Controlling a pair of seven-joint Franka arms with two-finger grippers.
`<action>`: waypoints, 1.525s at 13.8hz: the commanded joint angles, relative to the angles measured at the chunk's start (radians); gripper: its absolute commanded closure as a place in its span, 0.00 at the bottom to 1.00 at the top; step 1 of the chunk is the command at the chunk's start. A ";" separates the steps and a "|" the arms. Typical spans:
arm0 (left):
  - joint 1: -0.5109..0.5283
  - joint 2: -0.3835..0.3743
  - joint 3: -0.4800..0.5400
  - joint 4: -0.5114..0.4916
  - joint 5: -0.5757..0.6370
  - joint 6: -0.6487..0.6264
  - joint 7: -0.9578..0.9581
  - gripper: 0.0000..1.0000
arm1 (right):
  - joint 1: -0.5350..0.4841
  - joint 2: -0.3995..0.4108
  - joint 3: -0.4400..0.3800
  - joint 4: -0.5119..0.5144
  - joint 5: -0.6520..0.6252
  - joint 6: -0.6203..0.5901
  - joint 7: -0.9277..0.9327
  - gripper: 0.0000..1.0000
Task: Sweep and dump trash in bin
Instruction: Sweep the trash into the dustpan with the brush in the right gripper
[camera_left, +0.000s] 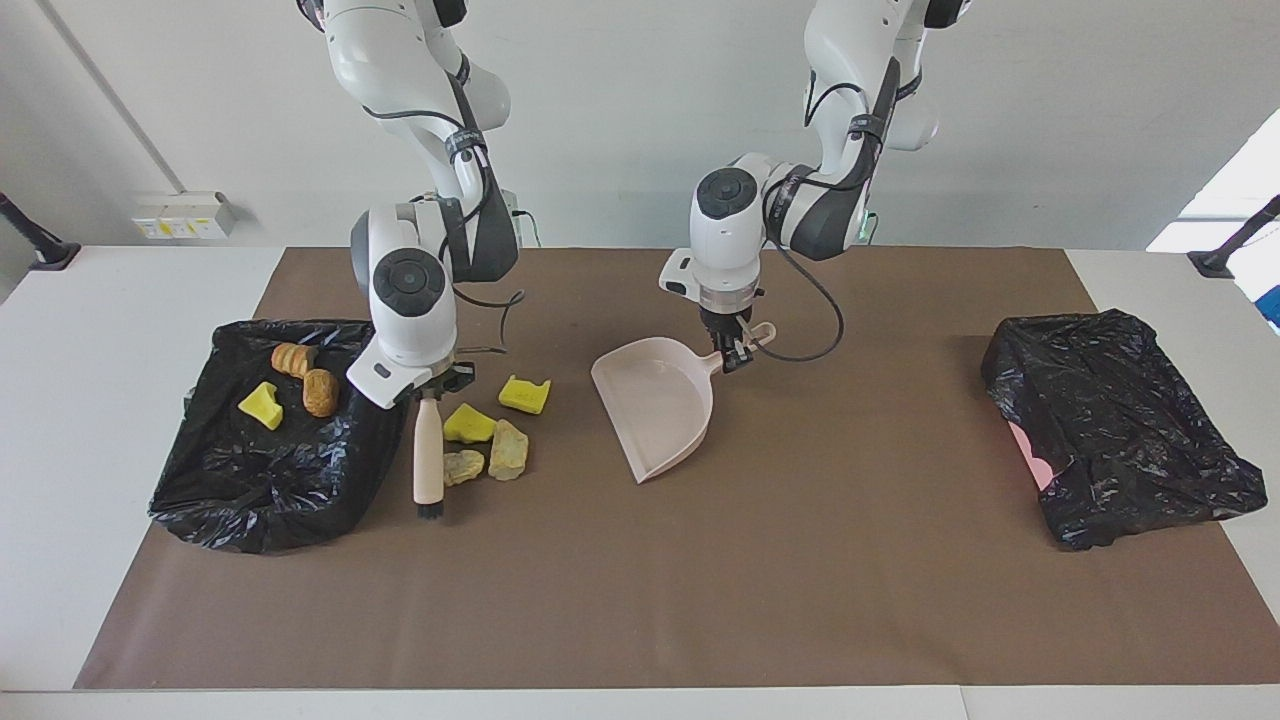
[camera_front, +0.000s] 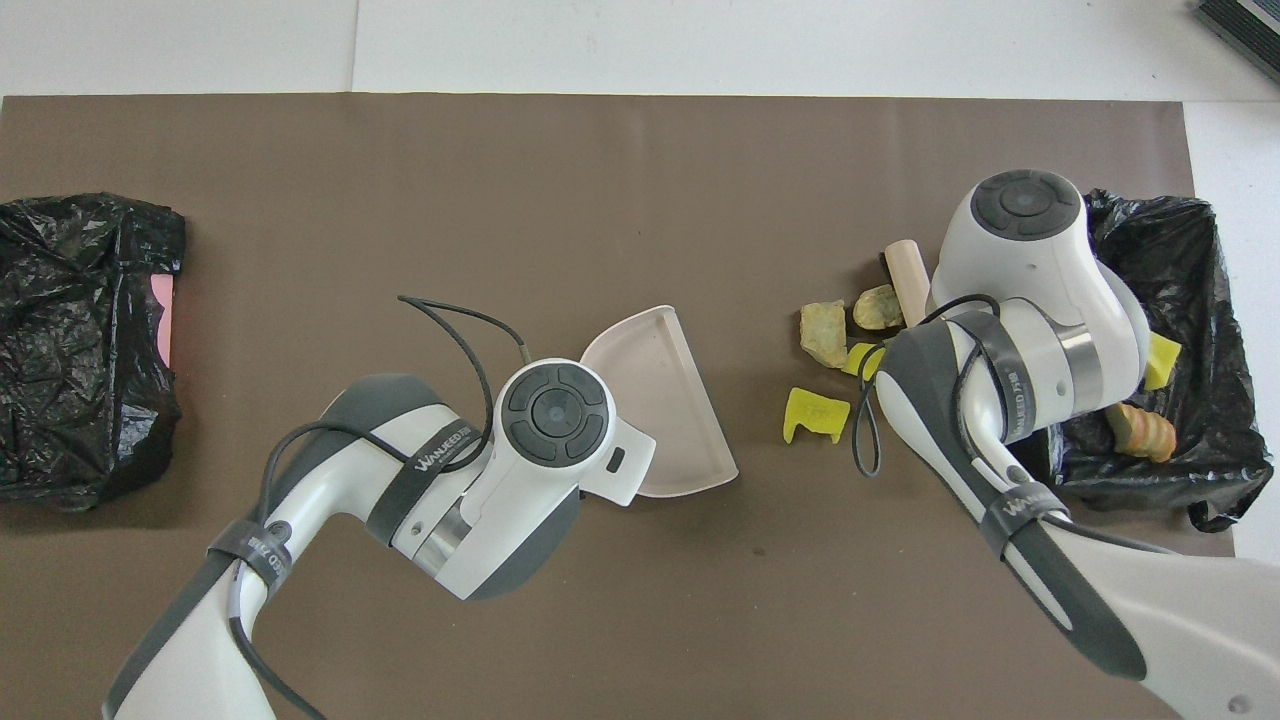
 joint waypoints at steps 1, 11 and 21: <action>-0.028 -0.027 0.013 -0.059 0.005 0.034 -0.017 1.00 | 0.013 -0.019 0.015 -0.048 0.015 0.002 -0.015 1.00; -0.014 -0.035 0.013 -0.085 0.005 0.025 -0.017 1.00 | 0.149 0.003 0.020 -0.069 0.437 0.074 0.015 1.00; 0.018 -0.032 0.012 -0.083 0.005 0.042 -0.009 1.00 | 0.153 -0.037 0.008 0.039 0.668 -0.114 0.023 1.00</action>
